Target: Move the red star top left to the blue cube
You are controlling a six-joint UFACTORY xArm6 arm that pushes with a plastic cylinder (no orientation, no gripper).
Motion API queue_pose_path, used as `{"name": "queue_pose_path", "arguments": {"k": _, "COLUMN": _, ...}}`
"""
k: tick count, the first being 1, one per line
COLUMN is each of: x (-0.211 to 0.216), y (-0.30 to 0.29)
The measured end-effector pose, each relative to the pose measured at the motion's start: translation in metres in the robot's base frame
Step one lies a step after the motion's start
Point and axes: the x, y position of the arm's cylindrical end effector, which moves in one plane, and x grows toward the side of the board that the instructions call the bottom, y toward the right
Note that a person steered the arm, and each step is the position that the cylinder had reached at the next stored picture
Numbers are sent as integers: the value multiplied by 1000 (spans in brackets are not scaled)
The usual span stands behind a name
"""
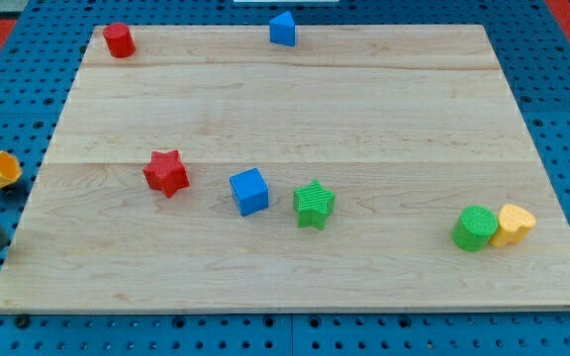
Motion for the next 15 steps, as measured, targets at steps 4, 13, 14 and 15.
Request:
{"name": "queue_pose_path", "arguments": {"k": 4, "x": -146, "y": 237}}
{"name": "queue_pose_path", "arguments": {"k": 13, "x": -52, "y": 355}}
{"name": "queue_pose_path", "arguments": {"k": 14, "x": -47, "y": 419}}
{"name": "queue_pose_path", "arguments": {"k": 15, "x": -50, "y": 497}}
